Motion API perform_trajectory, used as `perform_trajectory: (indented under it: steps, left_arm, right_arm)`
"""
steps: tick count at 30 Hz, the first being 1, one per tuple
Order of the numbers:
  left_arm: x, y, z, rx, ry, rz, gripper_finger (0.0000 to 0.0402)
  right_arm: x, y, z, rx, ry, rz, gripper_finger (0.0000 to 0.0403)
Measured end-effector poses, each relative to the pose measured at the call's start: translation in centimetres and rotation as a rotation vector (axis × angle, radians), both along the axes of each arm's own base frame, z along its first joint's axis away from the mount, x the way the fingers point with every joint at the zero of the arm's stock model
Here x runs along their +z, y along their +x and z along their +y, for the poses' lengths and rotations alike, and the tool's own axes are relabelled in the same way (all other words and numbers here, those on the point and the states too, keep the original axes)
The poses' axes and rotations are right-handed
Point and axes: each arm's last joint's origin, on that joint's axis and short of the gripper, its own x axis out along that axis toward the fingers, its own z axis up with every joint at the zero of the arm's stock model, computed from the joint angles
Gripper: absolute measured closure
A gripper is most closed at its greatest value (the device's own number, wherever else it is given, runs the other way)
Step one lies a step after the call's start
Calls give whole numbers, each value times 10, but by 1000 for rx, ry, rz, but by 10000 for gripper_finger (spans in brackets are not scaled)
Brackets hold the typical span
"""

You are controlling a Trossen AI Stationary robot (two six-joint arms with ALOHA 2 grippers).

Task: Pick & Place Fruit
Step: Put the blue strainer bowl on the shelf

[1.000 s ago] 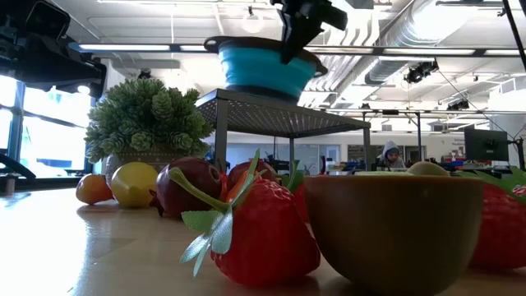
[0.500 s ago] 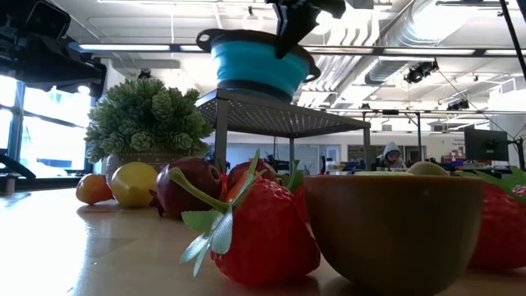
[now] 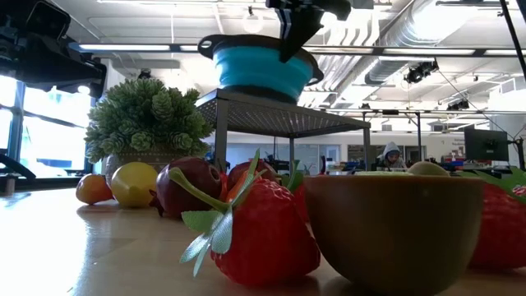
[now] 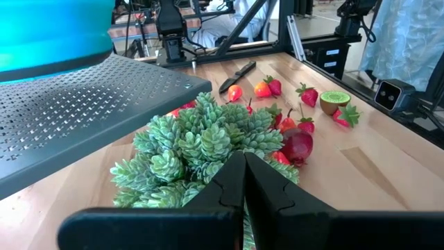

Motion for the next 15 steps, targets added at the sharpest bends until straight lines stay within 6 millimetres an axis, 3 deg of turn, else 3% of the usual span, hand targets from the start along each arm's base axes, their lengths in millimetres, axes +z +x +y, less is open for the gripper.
perform_trajectory:
  steps: [5, 15]
  left_arm:
    - [0, 0, 0, 0, 0, 0, 401]
    - [0, 0, 0, 3, 0, 1, 401]
  right_arm:
    - [-1, -1, 0, 14, -8, 18, 390]
    - [-20, 9, -6, -11, -66, 94, 390]
